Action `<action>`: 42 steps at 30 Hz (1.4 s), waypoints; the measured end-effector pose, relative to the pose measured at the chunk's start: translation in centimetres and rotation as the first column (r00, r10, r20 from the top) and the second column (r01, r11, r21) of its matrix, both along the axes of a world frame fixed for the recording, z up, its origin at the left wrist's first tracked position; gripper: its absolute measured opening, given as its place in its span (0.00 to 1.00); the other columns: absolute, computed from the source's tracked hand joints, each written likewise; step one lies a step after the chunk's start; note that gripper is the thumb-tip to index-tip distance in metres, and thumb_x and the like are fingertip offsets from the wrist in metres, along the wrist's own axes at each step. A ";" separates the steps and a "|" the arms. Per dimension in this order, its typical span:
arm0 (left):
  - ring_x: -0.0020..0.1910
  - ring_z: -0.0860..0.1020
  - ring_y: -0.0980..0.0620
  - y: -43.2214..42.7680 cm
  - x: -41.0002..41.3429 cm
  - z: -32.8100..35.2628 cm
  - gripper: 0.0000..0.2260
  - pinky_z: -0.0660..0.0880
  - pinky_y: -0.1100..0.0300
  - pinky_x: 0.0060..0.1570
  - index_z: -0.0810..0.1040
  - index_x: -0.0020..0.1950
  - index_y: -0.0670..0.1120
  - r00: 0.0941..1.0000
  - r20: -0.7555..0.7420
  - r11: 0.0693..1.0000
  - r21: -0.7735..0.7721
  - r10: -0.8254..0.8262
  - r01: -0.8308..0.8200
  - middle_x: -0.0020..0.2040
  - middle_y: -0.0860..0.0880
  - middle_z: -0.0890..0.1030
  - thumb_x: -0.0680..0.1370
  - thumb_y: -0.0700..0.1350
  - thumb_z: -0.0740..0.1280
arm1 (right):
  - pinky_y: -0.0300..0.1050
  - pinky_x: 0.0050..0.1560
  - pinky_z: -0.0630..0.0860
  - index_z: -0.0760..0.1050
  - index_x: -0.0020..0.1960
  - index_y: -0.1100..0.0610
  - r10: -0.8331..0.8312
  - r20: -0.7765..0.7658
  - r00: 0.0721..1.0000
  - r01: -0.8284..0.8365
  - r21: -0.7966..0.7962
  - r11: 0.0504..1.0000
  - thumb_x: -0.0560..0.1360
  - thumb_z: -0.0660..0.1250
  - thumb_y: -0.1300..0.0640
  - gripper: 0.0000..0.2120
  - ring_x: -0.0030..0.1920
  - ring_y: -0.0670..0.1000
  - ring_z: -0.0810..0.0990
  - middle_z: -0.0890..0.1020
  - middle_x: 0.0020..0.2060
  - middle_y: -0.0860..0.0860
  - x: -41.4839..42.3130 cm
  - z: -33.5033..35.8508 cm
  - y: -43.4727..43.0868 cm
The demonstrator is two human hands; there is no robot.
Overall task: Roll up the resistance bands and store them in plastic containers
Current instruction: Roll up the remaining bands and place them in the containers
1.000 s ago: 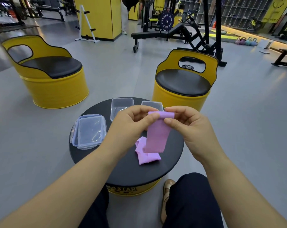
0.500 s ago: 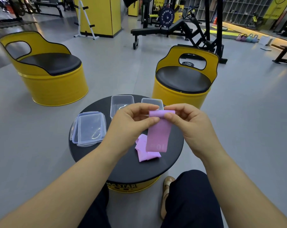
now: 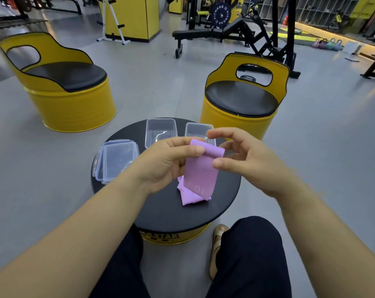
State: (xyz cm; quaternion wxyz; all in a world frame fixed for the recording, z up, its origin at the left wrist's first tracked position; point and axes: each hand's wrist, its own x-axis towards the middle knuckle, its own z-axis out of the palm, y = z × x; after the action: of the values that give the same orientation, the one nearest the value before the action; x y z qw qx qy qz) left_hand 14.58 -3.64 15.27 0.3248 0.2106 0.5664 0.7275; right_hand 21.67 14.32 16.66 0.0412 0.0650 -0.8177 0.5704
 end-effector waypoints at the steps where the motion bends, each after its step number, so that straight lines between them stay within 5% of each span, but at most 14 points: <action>1: 0.45 0.80 0.48 -0.2 -0.2 0.1 0.13 0.78 0.59 0.46 0.80 0.54 0.36 0.998 0.017 0.997 -0.022 -0.067 0.068 0.47 0.44 0.82 0.71 0.40 0.68 | 0.44 0.51 0.78 0.73 0.60 0.43 0.080 0.024 0.997 -0.081 0.072 0.994 0.65 0.74 0.53 0.25 0.49 0.49 0.76 0.76 0.57 0.46 -0.1 0.6 0.3; 5: 0.40 0.81 0.48 -0.4 -0.3 0.5 0.07 0.78 0.57 0.39 0.83 0.44 0.40 0.956 0.102 0.961 -0.005 -0.274 0.276 0.40 0.44 0.82 0.71 0.37 0.65 | 0.49 0.54 0.78 0.69 0.62 0.36 0.320 0.122 0.939 -0.343 0.306 0.888 0.63 0.75 0.46 0.30 0.58 0.48 0.73 0.67 0.64 0.36 -0.6 2.8 0.7; 9: 0.41 0.81 0.48 -0.6 -0.1 0.5 0.08 0.79 0.56 0.41 0.83 0.42 0.43 0.914 0.111 0.921 0.052 -0.390 0.387 0.41 0.44 0.82 0.64 0.40 0.75 | 0.54 0.55 0.76 0.72 0.61 0.39 0.403 0.191 0.895 -0.446 0.354 0.822 0.61 0.74 0.44 0.29 0.62 0.49 0.72 0.67 0.65 0.38 -0.8 3.4 0.4; 19: 0.44 0.81 0.47 -0.6 0.1 -0.1 0.20 0.79 0.55 0.45 0.84 0.46 0.44 0.910 0.090 0.915 0.024 -0.404 0.404 0.45 0.44 0.82 0.62 0.55 0.78 | 0.62 0.48 0.76 0.75 0.55 0.49 0.369 0.077 0.926 -0.377 0.217 0.901 0.62 0.75 0.50 0.23 0.57 0.56 0.74 0.75 0.57 0.39 -0.4 2.6 0.2; 25: 0.39 0.78 0.48 0.1 0.8 -0.7 0.26 0.77 0.60 0.37 0.83 0.40 0.43 0.963 0.078 0.966 0.001 -0.258 0.259 0.40 0.43 0.80 0.52 0.60 0.80 | 0.68 0.51 0.72 0.79 0.52 0.47 0.373 0.014 0.928 -0.373 0.028 0.927 0.58 0.78 0.52 0.23 0.53 0.70 0.73 0.78 0.52 0.59 -0.8 1.4 0.3; 29: 0.34 0.79 0.52 0.4 1.1 -0.2 0.24 0.76 0.62 0.31 0.84 0.38 0.45 0.968 0.060 0.970 0.022 -0.245 0.244 0.36 0.47 0.81 0.53 0.61 0.79 | 0.46 0.53 0.77 0.81 0.51 0.47 0.382 -0.005 0.924 -0.375 -0.204 0.904 0.54 0.81 0.43 0.27 0.53 0.52 0.78 0.82 0.49 0.48 -0.9 0.8 0.4; 31: 0.34 0.78 0.51 0.4 1.0 0.0 0.23 0.77 0.62 0.31 0.84 0.39 0.45 0.968 0.059 0.970 0.023 -0.242 0.241 0.36 0.46 0.81 0.54 0.59 0.79 | 0.42 0.51 0.77 0.80 0.52 0.51 0.370 0.001 0.929 -0.361 -0.222 0.906 0.52 0.81 0.48 0.29 0.52 0.48 0.77 0.81 0.48 0.45 -1.0 0.8 0.5; 36: 0.38 0.82 0.52 0.2 1.4 0.0 0.12 0.78 0.62 0.38 0.84 0.40 0.44 0.954 0.056 0.955 -0.019 -0.294 0.295 0.40 0.47 0.84 0.66 0.52 0.71 | 0.41 0.49 0.77 0.74 0.57 0.56 0.341 0.034 0.940 -0.322 -0.247 0.914 0.53 0.81 0.44 0.37 0.52 0.47 0.78 0.81 0.50 0.45 -1.1 0.9 1.4; 38: 0.42 0.82 0.50 0.3 1.5 -0.3 0.13 0.79 0.59 0.43 0.82 0.49 0.43 0.949 0.090 0.953 0.001 -0.303 0.304 0.44 0.46 0.84 0.74 0.51 0.65 | 0.41 0.50 0.77 0.76 0.56 0.55 0.332 0.033 0.943 -0.312 -0.264 0.913 0.53 0.81 0.44 0.35 0.53 0.47 0.79 0.82 0.51 0.46 -1.2 0.9 1.9; 42: 0.41 0.80 0.48 0.5 1.4 -1.0 0.19 0.78 0.59 0.39 0.76 0.56 0.42 0.979 0.098 0.980 -0.074 -0.179 0.187 0.46 0.45 0.81 0.72 0.52 0.62 | 0.40 0.49 0.77 0.80 0.53 0.50 0.345 0.019 0.938 -0.324 -0.299 0.897 0.54 0.81 0.46 0.28 0.52 0.47 0.79 0.82 0.51 0.46 -1.3 0.7 2.7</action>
State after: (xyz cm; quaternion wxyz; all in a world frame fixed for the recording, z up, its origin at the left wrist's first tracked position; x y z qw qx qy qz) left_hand 15.98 -3.13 14.25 0.4241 0.2152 0.5589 0.6793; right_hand 20.33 17.02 17.35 -0.0778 0.1773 -0.7022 0.6852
